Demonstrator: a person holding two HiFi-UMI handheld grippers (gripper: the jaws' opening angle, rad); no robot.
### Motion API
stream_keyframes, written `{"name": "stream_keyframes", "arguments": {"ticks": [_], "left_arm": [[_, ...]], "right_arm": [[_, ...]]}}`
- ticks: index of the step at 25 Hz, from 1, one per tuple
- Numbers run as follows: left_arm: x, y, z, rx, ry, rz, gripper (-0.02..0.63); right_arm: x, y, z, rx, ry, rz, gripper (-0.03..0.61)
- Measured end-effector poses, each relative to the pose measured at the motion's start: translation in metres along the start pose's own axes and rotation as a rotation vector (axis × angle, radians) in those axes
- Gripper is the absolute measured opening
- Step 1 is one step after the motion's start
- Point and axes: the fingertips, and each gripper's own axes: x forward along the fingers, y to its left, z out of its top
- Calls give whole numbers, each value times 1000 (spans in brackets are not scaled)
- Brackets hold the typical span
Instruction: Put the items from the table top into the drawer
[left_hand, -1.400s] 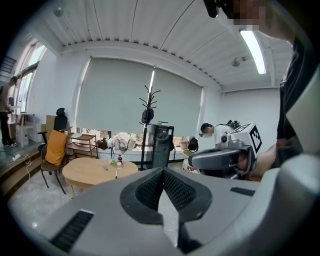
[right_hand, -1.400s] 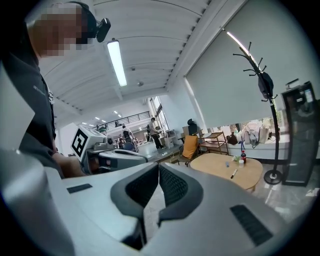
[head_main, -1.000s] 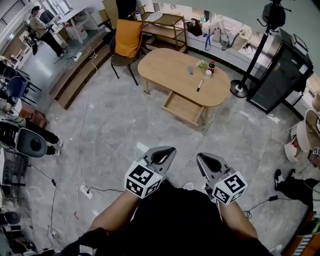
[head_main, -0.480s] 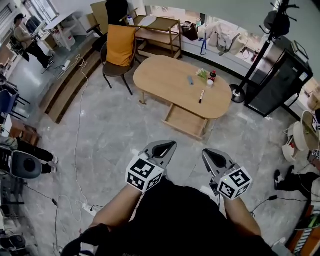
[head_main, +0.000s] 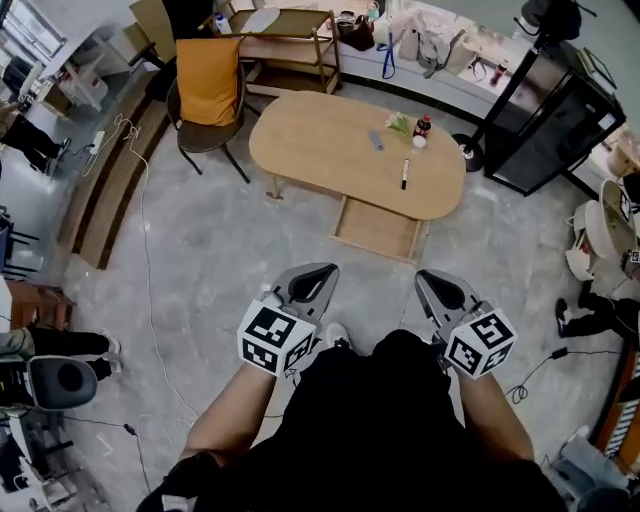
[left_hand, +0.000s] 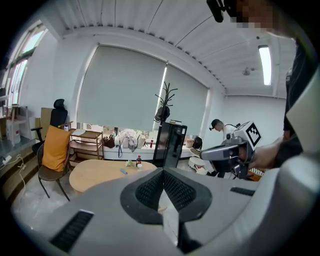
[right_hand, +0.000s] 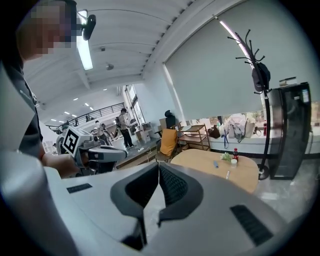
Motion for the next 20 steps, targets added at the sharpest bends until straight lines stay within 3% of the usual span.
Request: {"name": "stream_keyframes", "arguments": {"ticks": [3,7,9,14,20], "left_arm": [[13,14,0,16,18,-14,2],[51,29,2,136,76,-26,2],[74,43,2,133,90,-24,2],[144,77,-14,-46,149,-21,2],[245,110,-1,47,222,-9,2]], "right_arm": [[16,-5,-1,-12,51,-7,3],[40,-27,-1,-47,103,1,3],[58,-47,2,-62,110,18,3],[116,-131,-1,20,99,-5,3],[192,-266,-41,100,172,-86,3]]}}
